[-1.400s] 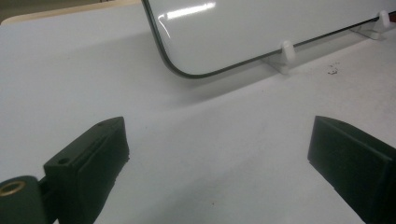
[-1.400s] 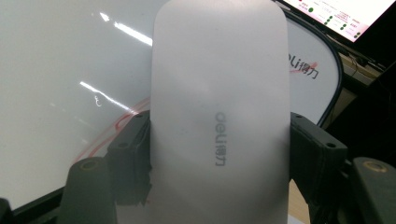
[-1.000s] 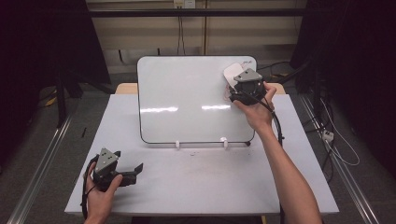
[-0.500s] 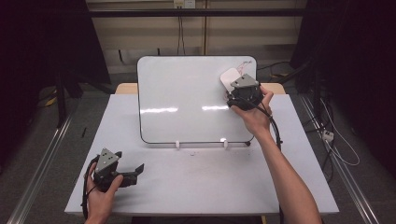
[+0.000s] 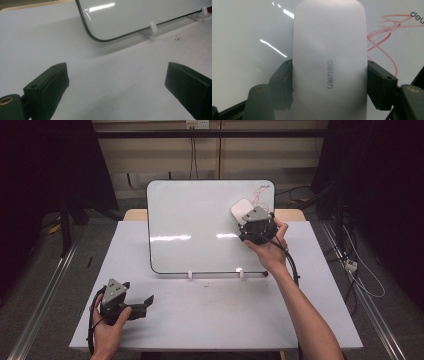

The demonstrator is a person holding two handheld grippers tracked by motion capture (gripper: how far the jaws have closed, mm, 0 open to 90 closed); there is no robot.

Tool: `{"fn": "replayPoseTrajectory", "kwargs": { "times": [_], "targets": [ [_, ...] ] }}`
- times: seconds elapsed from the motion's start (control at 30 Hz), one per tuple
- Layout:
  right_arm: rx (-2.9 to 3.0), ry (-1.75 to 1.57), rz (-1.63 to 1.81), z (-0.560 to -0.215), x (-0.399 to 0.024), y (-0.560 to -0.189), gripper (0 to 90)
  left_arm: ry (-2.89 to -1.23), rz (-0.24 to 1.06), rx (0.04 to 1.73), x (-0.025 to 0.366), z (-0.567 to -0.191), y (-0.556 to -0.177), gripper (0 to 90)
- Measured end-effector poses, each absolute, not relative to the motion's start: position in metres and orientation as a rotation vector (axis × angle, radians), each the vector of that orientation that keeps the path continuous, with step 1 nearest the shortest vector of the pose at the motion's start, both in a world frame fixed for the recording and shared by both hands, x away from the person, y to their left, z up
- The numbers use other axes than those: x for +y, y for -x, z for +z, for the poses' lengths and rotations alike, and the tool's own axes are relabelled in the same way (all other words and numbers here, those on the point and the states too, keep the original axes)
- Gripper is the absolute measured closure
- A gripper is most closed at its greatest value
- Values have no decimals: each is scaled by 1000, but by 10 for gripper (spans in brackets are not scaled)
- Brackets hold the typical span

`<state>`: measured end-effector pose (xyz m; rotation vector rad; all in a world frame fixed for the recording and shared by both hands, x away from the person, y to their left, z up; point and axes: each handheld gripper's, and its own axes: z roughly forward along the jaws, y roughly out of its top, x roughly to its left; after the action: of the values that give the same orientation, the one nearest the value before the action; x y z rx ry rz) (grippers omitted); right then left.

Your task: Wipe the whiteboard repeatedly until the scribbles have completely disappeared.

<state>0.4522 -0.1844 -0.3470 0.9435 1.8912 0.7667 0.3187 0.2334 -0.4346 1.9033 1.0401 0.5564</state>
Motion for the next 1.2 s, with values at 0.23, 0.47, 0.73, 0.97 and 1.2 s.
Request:
{"fn": "replayPoseTrajectory", "kwargs": {
  "times": [0.23, 0.47, 0.73, 0.97, 1.2],
  "targets": [
    [1910, -918, 768, -358, -175, -444, 314, -1913, 555, 1035, 232, -435, -319, 50],
    [1931, -873, 761, -368, -164, -435, 314, -1920, 557, 1032, 232, -435, -319, 50],
    [1933, -872, 761, -365, -167, -438, 313, -1907, 560, 1040, 233, -435, -319, 51],
    [1901, -914, 774, -352, -178, -449, 313, -1906, 560, 1037, 234, -435, -319, 51],
    [1874, -948, 789, -340, -185, -460, 313, -1907, 561, 1040, 235, -435, -318, 51]
  ]
}}
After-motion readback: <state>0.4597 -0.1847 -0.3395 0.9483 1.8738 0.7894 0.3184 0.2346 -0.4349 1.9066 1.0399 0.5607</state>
